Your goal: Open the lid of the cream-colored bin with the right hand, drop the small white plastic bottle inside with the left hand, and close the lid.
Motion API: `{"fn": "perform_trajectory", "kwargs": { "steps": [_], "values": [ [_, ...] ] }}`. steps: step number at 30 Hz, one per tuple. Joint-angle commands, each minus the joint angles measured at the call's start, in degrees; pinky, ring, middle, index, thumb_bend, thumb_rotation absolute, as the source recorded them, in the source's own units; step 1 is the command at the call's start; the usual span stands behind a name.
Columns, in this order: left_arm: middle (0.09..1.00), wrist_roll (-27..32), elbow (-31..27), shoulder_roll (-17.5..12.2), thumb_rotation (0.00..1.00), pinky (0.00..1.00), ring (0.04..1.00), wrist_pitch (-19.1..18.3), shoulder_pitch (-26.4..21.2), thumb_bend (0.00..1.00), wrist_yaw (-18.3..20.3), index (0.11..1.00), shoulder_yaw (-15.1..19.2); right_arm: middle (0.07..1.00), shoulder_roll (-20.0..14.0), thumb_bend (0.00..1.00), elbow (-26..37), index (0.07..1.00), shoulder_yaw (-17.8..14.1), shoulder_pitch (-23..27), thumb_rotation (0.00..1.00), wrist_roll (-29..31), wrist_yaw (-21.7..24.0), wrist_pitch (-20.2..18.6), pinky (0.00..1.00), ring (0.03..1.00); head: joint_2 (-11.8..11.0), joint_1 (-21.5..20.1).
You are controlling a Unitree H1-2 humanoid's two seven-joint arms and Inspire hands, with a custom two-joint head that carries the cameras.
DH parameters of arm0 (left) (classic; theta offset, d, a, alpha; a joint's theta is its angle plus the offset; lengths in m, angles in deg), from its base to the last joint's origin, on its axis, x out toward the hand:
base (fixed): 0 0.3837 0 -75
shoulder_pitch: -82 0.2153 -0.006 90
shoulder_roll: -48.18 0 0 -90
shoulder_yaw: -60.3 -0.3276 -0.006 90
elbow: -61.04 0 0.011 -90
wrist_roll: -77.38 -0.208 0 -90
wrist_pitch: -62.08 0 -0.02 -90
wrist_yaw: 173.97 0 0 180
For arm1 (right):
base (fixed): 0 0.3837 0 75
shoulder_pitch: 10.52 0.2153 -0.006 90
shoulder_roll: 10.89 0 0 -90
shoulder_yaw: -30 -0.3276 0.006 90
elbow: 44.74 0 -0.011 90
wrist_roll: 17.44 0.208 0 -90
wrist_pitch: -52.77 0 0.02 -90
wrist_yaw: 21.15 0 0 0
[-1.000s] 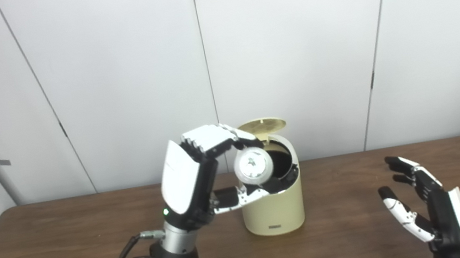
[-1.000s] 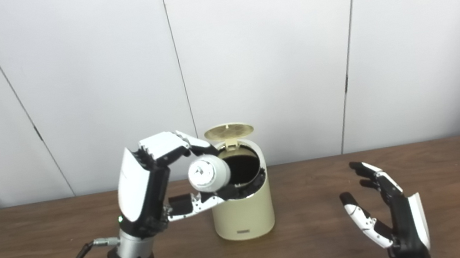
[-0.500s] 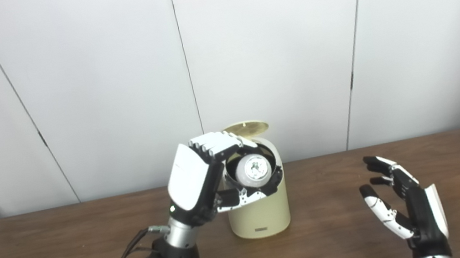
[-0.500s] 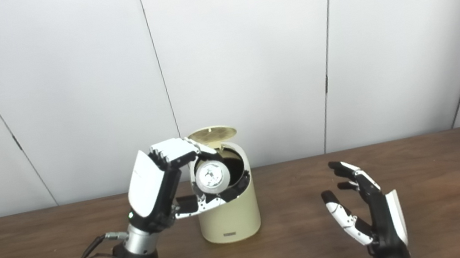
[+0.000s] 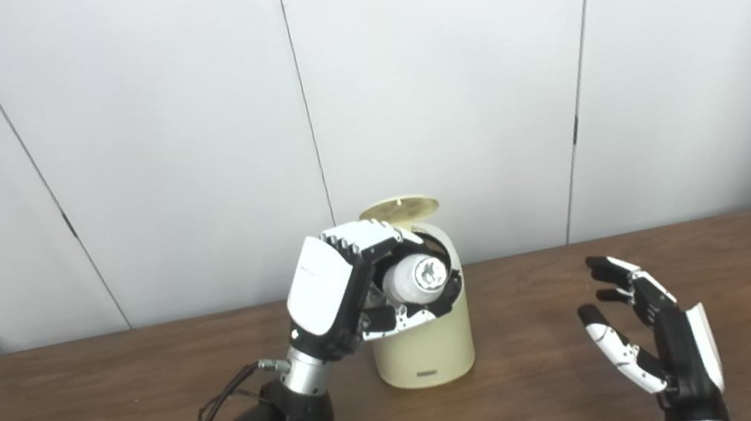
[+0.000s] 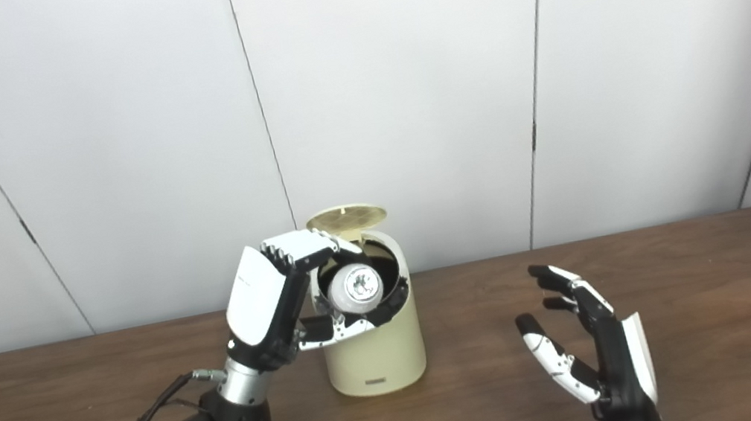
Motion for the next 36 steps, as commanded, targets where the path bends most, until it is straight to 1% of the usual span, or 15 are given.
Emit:
{"fn": "perform_trajectory", "kwargs": {
  "steps": [1, 3, 8, 11, 13, 14, 16, 21, 26, 30, 32, 36],
  "values": [
    [0.469, 0.37, 0.75, -0.57, 0.00, 0.38, 0.490, -0.23, -3.05, 0.50, -1.37, 0.464, -0.39, 0.781, 1.74, 0.25, -1.91, 0.726, 0.83, -3.75, 0.52, 0.03, 0.11, 0.87, 0.69, 0.774, 0.05, -0.04],
    [0.472, 0.68, 1.21, -0.56, 0.00, 0.37, 0.486, -0.23, -3.30, 0.50, -1.57, 0.463, -0.56, 0.783, 1.64, 0.25, -2.07, 0.728, 0.80, -3.84, 0.50, -0.10, 0.08, 0.86, 0.70, 0.779, 0.12, -0.15],
    [0.475, 0.67, 1.51, -0.72, 0.00, 0.37, 0.474, -0.23, -3.81, 0.50, -1.19, 0.469, -0.57, 0.778, 1.72, 0.25, -1.84, 0.724, 0.83, -3.97, 0.48, -0.50, -0.11, 0.64, 0.71, 0.774, 0.13, -0.17],
    [0.481, 0.68, 1.33, -0.80, 0.00, 0.36, 0.462, -0.24, -4.06, 0.50, -1.04, 0.472, -0.43, 0.777, 1.70, 0.25, -1.81, 0.722, 0.91, -3.95, 0.50, -0.53, -0.12, 0.68, 0.70, 0.771, -0.02, -0.32],
    [0.478, 0.70, 1.24, -0.90, 0.00, 0.36, 0.476, -0.24, -4.28, 0.50, -1.05, 0.464, -0.44, 0.779, 1.81, 0.26, -1.58, 0.722, 0.97, -3.98, 0.54, -0.57, -0.06, 0.30, 0.70, 0.772, -0.13, -0.48],
    [0.477, 0.94, 1.16, -1.01, 0.00, 0.36, 0.478, -0.23, -4.39, 0.50, -0.96, 0.463, -0.47, 0.779, 1.91, 0.26, -1.42, 0.722, 1.02, -4.00, 0.54, -0.66, -0.08, 0.18, 0.70, 0.772, -0.22, -0.61],
    [0.468, 1.77, 1.18, -1.19, 0.00, 0.38, 0.496, -0.23, -4.54, 0.50, -0.69, 0.456, -0.63, 0.778, 2.04, 0.25, -1.46, 0.720, 1.08, -3.98, 0.52, -0.90, -0.30, 0.35, 0.69, 0.772, -0.33, -0.78],
    [0.478, 3.29, 2.01, -1.54, 0.00, 0.38, 0.488, -0.23, -5.09, 0.50, -1.04, 0.452, -1.90, 0.780, 2.11, 0.23, -1.30, 0.712, 1.41, -4.15, 0.46, -1.72, -0.41, 0.42, 0.67, 0.768, -0.37, -1.53],
    [0.482, 4.76, 2.43, -1.73, 0.00, 0.38, 0.488, -0.23, -5.60, 0.50, -1.28, 0.446, -3.28, 0.779, 2.35, 0.22, -1.17, 0.714, 1.64, -4.24, 0.43, -3.39, -1.05, 0.10, 0.66, 0.761, -0.43, -2.22],
    [0.478, 6.08, 2.99, -1.58, 0.00, 0.38, 0.494, -0.23, -6.58, 0.50, -1.89, 0.447, -4.86, 0.777, 2.53, 0.21, -1.18, 0.709, 1.77, -4.24, 0.42, -4.21, -1.21, 0.04, 0.64, 0.754, -0.49, -2.68],
    [0.477, 6.81, 3.31, -1.47, 0.00, 0.38, 0.495, -0.23, -6.96, 0.50, -1.89, 0.447, -5.51, 0.776, 2.71, 0.22, -0.90, 0.711, 1.86, -4.36, 0.44, -4.69, -1.35, -0.17, 0.64, 0.751, -0.52, -2.91],
    [0.471, 7.43, 4.59, -0.95, 0.00, 0.39, 0.496, -0.23, -7.84, 0.50, -2.53, 0.453, -6.71, 0.778, 2.88, 0.21, -0.14, 0.719, 2.18, -4.75, 0.44, -5.88, -1.49, -0.77, 0.66, 0.757, -0.42, -3.22]
  ]
}}
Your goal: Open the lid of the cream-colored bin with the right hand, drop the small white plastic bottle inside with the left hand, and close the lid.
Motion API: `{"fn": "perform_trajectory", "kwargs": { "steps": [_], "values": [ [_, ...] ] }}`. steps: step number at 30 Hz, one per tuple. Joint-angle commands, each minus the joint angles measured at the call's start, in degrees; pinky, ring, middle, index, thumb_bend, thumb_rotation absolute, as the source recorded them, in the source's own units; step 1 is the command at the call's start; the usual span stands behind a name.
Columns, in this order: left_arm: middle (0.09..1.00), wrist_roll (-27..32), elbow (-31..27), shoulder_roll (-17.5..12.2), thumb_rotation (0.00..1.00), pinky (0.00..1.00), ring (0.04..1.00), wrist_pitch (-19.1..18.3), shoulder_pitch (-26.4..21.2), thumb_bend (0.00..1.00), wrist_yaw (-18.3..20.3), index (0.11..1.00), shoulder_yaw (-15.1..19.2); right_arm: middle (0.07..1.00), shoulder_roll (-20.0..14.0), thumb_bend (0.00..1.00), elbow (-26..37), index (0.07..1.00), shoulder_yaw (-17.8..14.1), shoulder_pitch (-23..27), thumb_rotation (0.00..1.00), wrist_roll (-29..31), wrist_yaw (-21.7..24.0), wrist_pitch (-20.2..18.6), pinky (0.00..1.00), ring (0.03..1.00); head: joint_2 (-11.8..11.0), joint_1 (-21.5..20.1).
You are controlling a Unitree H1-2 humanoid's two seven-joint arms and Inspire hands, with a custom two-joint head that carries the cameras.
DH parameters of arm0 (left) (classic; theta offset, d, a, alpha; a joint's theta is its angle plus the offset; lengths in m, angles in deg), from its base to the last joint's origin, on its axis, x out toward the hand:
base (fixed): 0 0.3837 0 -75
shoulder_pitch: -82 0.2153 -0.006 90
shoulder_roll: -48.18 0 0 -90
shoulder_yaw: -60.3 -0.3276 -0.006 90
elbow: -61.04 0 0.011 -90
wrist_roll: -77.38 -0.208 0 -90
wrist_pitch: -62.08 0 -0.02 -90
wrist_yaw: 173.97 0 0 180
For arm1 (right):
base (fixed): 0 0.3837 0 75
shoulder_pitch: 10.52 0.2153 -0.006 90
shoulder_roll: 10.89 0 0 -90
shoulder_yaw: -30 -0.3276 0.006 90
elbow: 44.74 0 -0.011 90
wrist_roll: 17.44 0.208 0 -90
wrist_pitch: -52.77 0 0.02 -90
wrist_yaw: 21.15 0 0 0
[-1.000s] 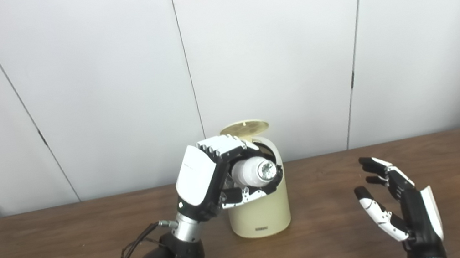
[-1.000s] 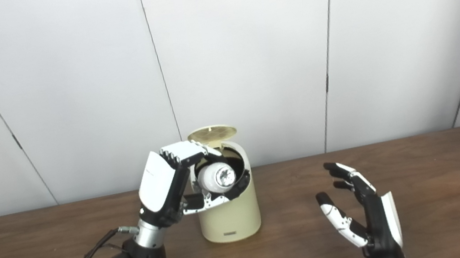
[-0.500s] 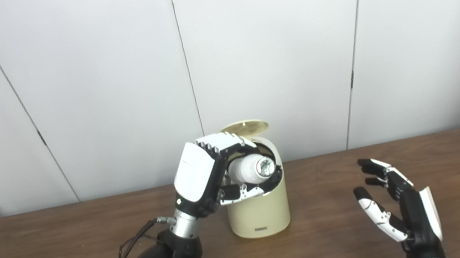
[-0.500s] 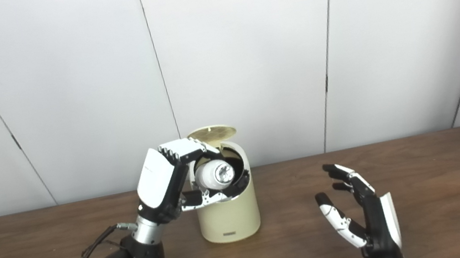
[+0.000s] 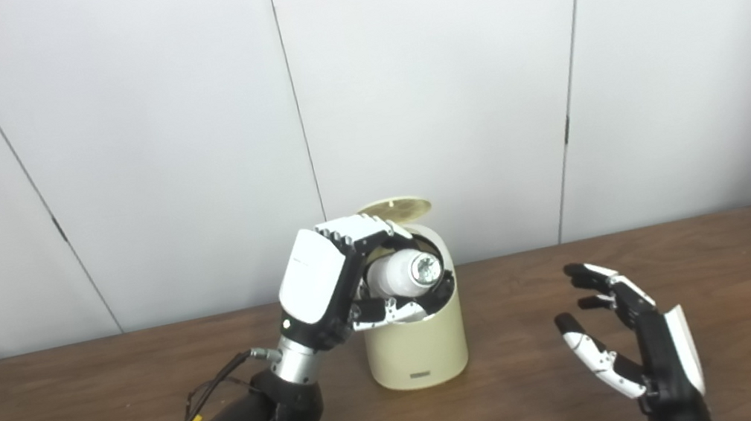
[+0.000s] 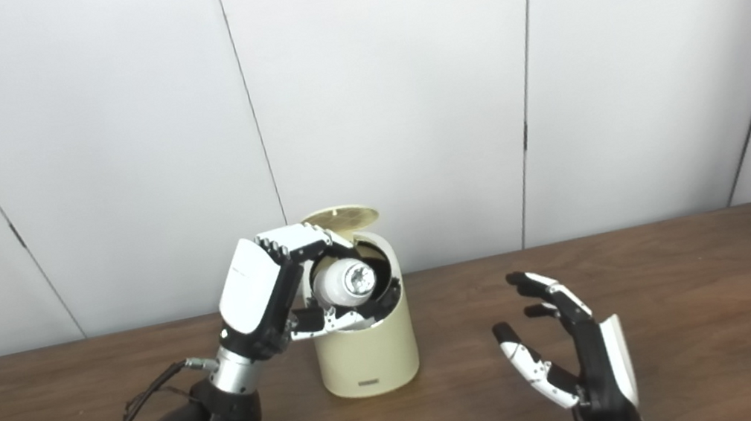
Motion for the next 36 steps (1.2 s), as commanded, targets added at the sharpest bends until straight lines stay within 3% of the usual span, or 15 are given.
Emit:
{"fn": "perform_trajectory", "kwargs": {
  "steps": [1, 8, 15, 31, 36],
  "values": [
    [0.471, 1.03, 0.20, -0.37, 0.00, 0.39, 0.497, -0.20, -3.96, 0.50, -1.74, 0.452, -0.16, 0.777, 2.05, 0.21, -1.81, 0.718, 1.01, -3.74, 0.45, -1.14, -0.98, 0.37, 0.66, 0.757, 0.13, -0.17],
    [0.473, 1.87, 2.71, 0.57, 0.00, 0.39, 0.511, -0.20, -5.37, 0.50, -1.83, 0.450, -0.93, 0.780, 2.60, 0.20, -1.21, 0.728, 1.19, -4.03, 0.44, -1.83, -1.05, -0.22, 0.65, 0.757, 0.32, -0.67],
    [0.470, 2.09, 3.59, 0.89, 0.00, 0.38, 0.501, -0.20, -5.63, 0.50, -1.85, 0.454, -0.78, 0.780, 2.53, 0.20, 0.38, 0.732, 1.59, -4.69, 0.53, -2.76, -0.65, -1.16, 0.67, 0.765, 1.17, -0.93],
    [0.476, 3.62, 5.75, 1.15, 0.00, 0.38, 0.492, -0.20, -5.42, 0.50, -1.32, 0.456, -0.90, 0.776, 2.77, 0.20, 1.67, 0.722, 1.78, -5.30, 0.48, -2.21, -0.42, -1.91, 0.65, 0.751, 1.68, -1.28],
    [0.480, 6.58, 5.62, 1.35, 0.00, 0.40, 0.492, -0.20, -4.96, 0.50, 1.77, 0.455, -0.34, 0.775, 2.99, 0.20, 1.95, 0.724, 1.90, -5.38, 0.48, -1.98, -0.32, -2.38, 0.66, 0.756, 1.83, -1.49]
  ]
}}
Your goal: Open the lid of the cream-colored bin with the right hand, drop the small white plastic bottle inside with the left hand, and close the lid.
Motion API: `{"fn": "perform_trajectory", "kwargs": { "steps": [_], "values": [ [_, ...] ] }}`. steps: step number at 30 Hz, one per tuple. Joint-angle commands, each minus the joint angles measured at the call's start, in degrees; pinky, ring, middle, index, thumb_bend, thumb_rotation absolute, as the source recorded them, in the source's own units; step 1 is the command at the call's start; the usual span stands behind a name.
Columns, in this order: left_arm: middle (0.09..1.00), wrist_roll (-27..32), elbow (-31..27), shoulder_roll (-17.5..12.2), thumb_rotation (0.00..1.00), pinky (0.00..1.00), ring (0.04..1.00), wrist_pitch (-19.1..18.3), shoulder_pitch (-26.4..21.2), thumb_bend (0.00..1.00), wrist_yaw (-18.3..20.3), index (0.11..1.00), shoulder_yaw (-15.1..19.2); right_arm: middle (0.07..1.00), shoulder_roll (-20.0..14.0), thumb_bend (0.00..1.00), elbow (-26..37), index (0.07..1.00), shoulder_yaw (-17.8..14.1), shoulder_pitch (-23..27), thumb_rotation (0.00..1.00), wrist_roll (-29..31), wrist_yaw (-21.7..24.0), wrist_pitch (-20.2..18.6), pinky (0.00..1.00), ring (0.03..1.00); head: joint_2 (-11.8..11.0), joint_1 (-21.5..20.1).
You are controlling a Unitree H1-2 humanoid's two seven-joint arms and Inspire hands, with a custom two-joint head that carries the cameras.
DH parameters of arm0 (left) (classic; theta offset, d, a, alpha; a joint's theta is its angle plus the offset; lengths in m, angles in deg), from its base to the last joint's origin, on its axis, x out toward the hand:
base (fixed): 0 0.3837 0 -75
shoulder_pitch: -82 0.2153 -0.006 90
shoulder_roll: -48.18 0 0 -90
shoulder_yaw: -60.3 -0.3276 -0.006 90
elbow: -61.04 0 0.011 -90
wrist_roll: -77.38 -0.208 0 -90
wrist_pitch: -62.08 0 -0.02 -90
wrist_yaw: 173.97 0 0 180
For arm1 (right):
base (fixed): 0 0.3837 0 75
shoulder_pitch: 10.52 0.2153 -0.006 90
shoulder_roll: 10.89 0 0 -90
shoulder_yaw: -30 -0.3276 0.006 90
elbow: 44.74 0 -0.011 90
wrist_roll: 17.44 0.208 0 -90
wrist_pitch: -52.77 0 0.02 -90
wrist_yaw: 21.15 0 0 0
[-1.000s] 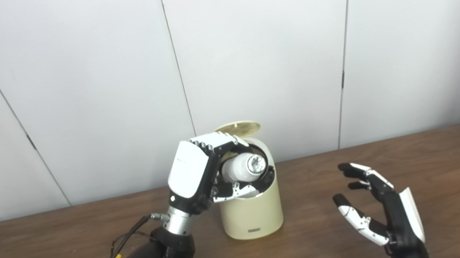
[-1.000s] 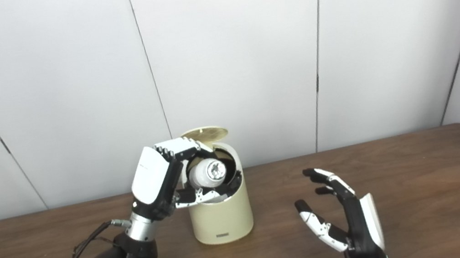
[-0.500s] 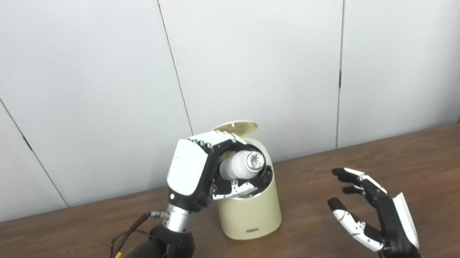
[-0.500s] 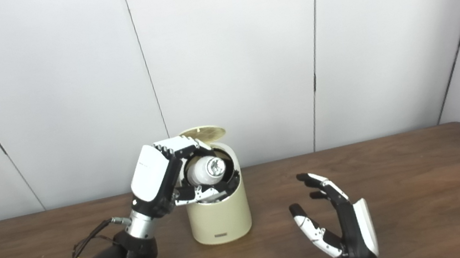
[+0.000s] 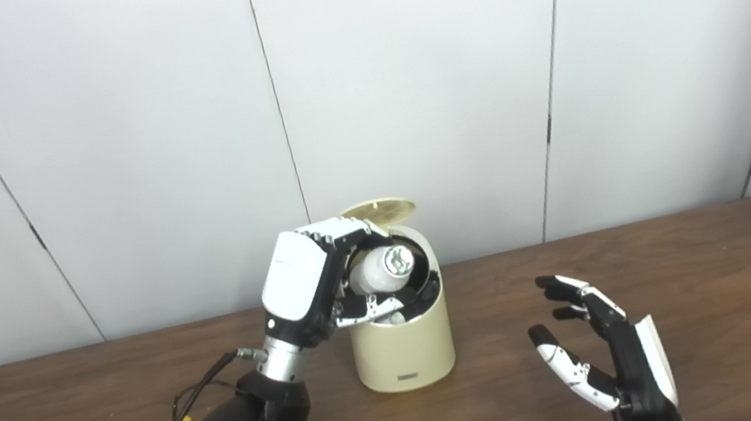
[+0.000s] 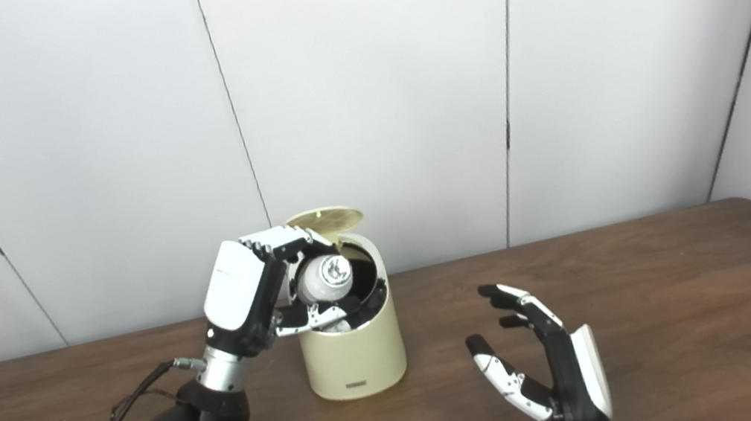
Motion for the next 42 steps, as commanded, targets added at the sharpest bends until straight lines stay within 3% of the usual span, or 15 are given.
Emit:
{"fn": "perform_trajectory", "kwargs": {
  "steps": [1, 15, 22, 23, 24, 26, 30, 42],
  "values": [
    [0.484, 1.72, -0.21, -0.42, 0.00, 0.40, 0.490, -0.18, -3.17, 0.50, 0.62, 0.456, 1.03, 0.777, 1.18, 0.21, -1.24, 0.725, 0.75, -2.98, 0.50, -0.08, -0.11, 0.31, 0.66, 0.757, 0.08, -0.05],
    [0.506, 4.63, -0.64, -0.64, 0.00, 0.47, 0.561, -0.18, -1.97, 0.52, 6.26, 0.475, 3.12, 0.774, 1.01, 0.21, -0.97, 0.726, 1.26, -2.92, 0.53, -0.89, -0.31, 0.02, 0.66, 0.756, 0.13, -0.28],
    [0.615, 6.18, -1.99, -0.89, 0.06, 0.51, 0.611, -0.18, -1.10, 0.52, 10.75, 0.494, 5.38, 0.771, 1.10, 0.21, -0.71, 0.730, 1.35, -2.97, 0.54, -0.87, -0.26, -0.11, 0.67, 0.760, 0.29, -0.24],
    [0.620, 6.14, -2.11, -0.91, 0.06, 0.52, 0.615, -0.18, -1.00, 0.74, 11.07, 0.543, 5.62, 0.772, 1.11, 0.21, -0.64, 0.730, 1.36, -2.99, 0.53, -0.92, -0.29, -0.14, 0.67, 0.760, 0.29, -0.24],
    [0.625, 6.03, -2.19, -0.92, 0.06, 0.52, 0.621, -0.18, -0.93, 0.86, 11.22, 0.571, 5.81, 0.771, 1.09, 0.21, -0.59, 0.729, 1.37, -3.01, 0.52, -0.88, -0.25, -0.18, 0.67, 0.759, 0.35, -0.23],
    [0.634, 5.84, -2.37, -0.90, 0.08, 0.53, 0.630, -0.18, -0.77, 0.96, 11.66, 0.604, 6.28, 0.772, 1.05, 0.21, -0.61, 0.726, 1.37, -2.99, 0.50, -0.47, -0.10, -0.24, 0.67, 0.762, 0.37, -0.19],
    [0.648, 5.65, -2.63, -0.80, 0.09, 0.54, 0.645, -0.18, -0.50, 1.00, 12.40, 0.634, 7.07, 0.771, 1.07, 0.21, -0.56, 0.722, 1.43, -2.96, 0.48, -0.23, -0.11, -0.26, 0.66, 0.758, 0.39, -0.16],
    [0.670, 5.73, -3.05, -0.67, 0.11, 0.55, 0.658, -0.18, -0.01, 1.00, 13.77, 0.658, 8.47, 0.767, 1.11, 0.21, -0.31, 0.720, 1.52, -2.98, 0.48, -0.13, -0.15, -0.60, 0.66, 0.754, 0.54, -0.03]
  ]
}}
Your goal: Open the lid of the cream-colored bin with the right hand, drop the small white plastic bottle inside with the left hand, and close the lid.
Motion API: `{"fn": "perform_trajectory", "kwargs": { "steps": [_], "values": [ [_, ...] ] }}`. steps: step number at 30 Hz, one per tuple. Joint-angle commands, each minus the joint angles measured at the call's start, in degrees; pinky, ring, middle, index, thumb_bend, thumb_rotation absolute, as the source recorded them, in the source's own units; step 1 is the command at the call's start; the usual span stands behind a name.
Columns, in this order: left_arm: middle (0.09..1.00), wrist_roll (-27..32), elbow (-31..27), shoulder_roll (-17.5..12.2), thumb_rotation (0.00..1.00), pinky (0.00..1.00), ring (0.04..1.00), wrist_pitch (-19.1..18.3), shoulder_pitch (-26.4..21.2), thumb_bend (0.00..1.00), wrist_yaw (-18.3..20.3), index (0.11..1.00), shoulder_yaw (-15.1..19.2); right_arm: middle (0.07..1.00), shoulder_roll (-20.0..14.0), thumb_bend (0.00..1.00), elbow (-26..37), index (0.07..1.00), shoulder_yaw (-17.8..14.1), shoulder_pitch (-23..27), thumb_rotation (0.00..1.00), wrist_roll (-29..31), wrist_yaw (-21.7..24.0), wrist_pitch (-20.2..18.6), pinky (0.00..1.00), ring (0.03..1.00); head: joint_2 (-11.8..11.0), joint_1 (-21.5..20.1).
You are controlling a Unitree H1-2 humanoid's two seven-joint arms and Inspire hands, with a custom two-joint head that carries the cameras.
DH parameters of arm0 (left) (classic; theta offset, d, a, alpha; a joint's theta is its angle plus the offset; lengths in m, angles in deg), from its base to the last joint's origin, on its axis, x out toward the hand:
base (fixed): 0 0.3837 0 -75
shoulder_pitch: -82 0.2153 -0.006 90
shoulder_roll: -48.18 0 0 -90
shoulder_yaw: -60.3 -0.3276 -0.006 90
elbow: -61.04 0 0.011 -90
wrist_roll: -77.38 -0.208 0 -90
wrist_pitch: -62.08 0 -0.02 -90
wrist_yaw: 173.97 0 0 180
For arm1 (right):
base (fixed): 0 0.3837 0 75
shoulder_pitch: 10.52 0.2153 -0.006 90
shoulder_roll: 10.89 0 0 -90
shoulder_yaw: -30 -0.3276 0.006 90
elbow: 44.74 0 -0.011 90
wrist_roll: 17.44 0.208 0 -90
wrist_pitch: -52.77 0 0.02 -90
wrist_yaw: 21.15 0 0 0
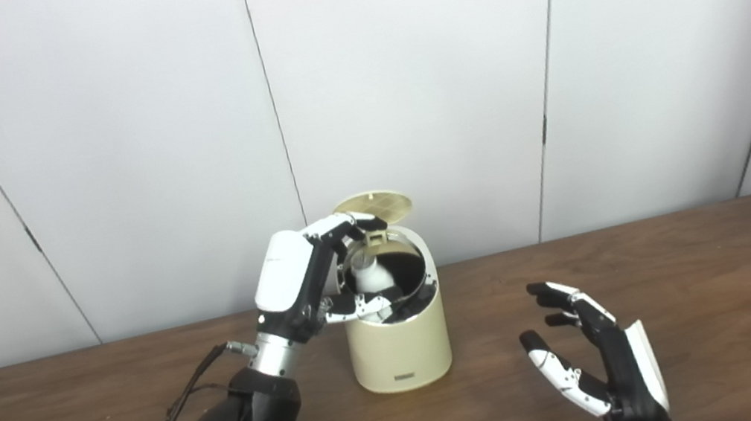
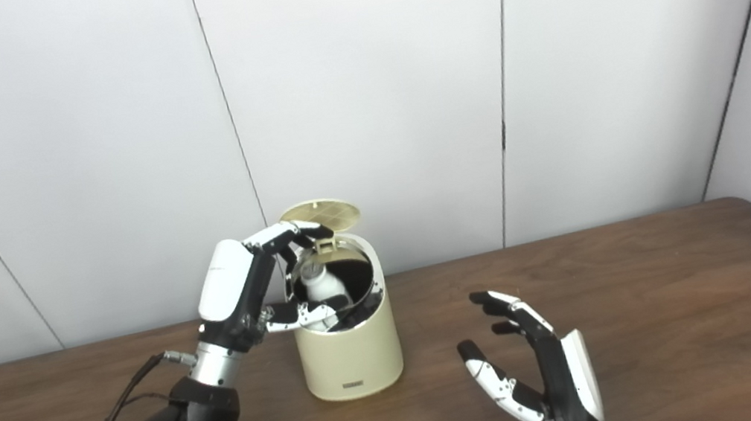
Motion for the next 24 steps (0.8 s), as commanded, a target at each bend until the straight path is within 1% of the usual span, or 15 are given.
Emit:
{"fn": "perform_trajectory", "kwargs": {
  "steps": [1, 6, 8, 9, 10, 11, 12, 13, 14, 16, 19, 21, 22, 24],
  "values": [
    [0.669, 0.50, -0.41, -0.68, 0.11, 0.55, 0.658, -0.65, -2.17, 1.00, 0.52, 0.657, 0.92, 0.766, 0.94, 0.21, -1.06, 0.721, 0.58, -2.38, 0.48, -0.02, -0.16, 0.94, 0.66, 0.754, 0.12, -0.02],
    [0.664, 0.23, -0.87, -0.83, 0.12, 0.55, 0.656, -0.65, -1.90, 1.00, 0.85, 0.652, 1.25, 0.768, 0.63, 0.20, -1.10, 0.724, 0.67, -2.40, 0.49, -0.45, -0.16, 1.02, 0.66, 0.755, 0.23, -0.05],
    [0.654, 0.20, -0.94, -0.76, 0.13, 0.54, 0.646, -0.65, -1.71, 0.98, 0.41, 0.636, 1.23, 0.769, 0.47, 0.20, -1.48, 0.724, 0.62, -2.27, 0.49, -0.44, -0.23, 1.23, 0.66, 0.756, 0.02, 0.00],
    [0.651, -0.58, -1.04, -0.80, 0.14, 0.54, 0.643, -0.65, -1.53, 0.97, -0.81, 0.632, 0.89, 0.769, 0.41, 0.20, -1.61, 0.724, 0.57, -2.19, 0.49, -0.30, -0.22, 1.29, 0.66, 0.756, -0.05, 0.13],
    [0.639, -0.59, -2.01, -0.95, 0.21, 0.53, 0.629, -0.65, -0.92, 0.89, -1.28, 0.618, 0.95, 0.769, 0.36, 0.21, -1.71, 0.724, 0.48, -2.08, 0.50, -0.19, -0.23, 1.27, 0.66, 0.757, -0.11, 0.33],
    [0.626, -0.57, -2.71, -1.05, 0.31, 0.50, 0.610, -0.65, -0.50, 0.76, -1.55, 0.600, 1.01, 0.768, 0.32, 0.21, -1.79, 0.722, 0.40, -2.00, 0.51, -0.10, -0.23, 1.25, 0.66, 0.757, -0.11, 0.38],
    [0.621, -0.10, -4.70, -1.38, 0.34, 0.50, 0.604, -0.65, 0.65, 0.72, -1.55, 0.594, 1.61, 0.767, 0.21, 0.21, -2.04, 0.721, 0.31, -1.85, 0.51, -0.02, -0.29, 1.41, 0.66, 0.757, -0.21, 0.57],
    [0.617, 0.36, -6.69, -1.67, 0.49, 0.47, 0.586, -0.65, 1.88, 0.58, -1.63, 0.590, 2.48, 0.770, 0.09, 0.21, -2.41, 0.721, 0.19, -1.65, 0.51, 0.06, -0.41, 1.63, 0.66, 0.756, -0.40, 0.61],
    [0.617, 0.55, -7.95, -1.83, 0.58, 0.46, 0.582, -0.65, 2.71, 0.53, -1.67, 0.594, 3.15, 0.770, -0.01, 0.21, -2.69, 0.720, 0.11, -1.49, 0.50, 0.12, -0.50, 1.81, 0.65, 0.755, -0.45, 0.63],
    [0.619, 1.48, -10.70, -2.01, 0.68, 0.46, 0.579, -0.65, 4.53, 0.49, -1.93, 0.605, 5.21, 0.771, -0.16, 0.21, -3.32, 0.718, -0.08, -1.18, 0.50, 0.62, -0.52, 2.20, 0.65, 0.754, -0.88, 0.95],
    [0.631, 2.02, -16.15, -2.36, 0.76, 0.49, 0.588, -0.65, 7.97, 0.48, -3.27, 0.626, 10.03, 0.774, -0.46, 0.21, -4.14, 0.720, -0.27, -0.91, 0.50, 1.44, -0.44, 2.71, 0.65, 0.758, -1.06, 1.41],
    [0.641, 2.35, -20.59, -2.70, 0.81, 0.52, 0.608, -0.65, 10.37, 0.47, -3.42, 0.640, 13.39, 0.777, -0.67, 0.21, -4.42, 0.721, -0.30, -0.85, 0.52, 1.47, -0.54, 2.87, 0.65, 0.760, -1.04, 1.75],
    [0.644, 3.55, -23.26, -2.92, 0.82, 0.53, 0.615, -0.65, 11.70, 0.45, -2.67, 0.644, 15.07, 0.776, -0.77, 0.21, -4.47, 0.720, -0.31, -0.81, 0.53, 1.55, -0.56, 2.90, 0.65, 0.758, -1.04, 1.91],
    [0.648, 5.66, -27.92, -3.43, 0.80, 0.54, 0.627, -0.65, 14.35, 0.42, -0.70, 0.643, 17.96, 0.777, -0.95, 0.21, -4.81, 0.718, -0.36, -0.69, 0.53, 1.78, -0.65, 3.14, 0.65, 0.755, -1.09, 2.08]
  ]
}}
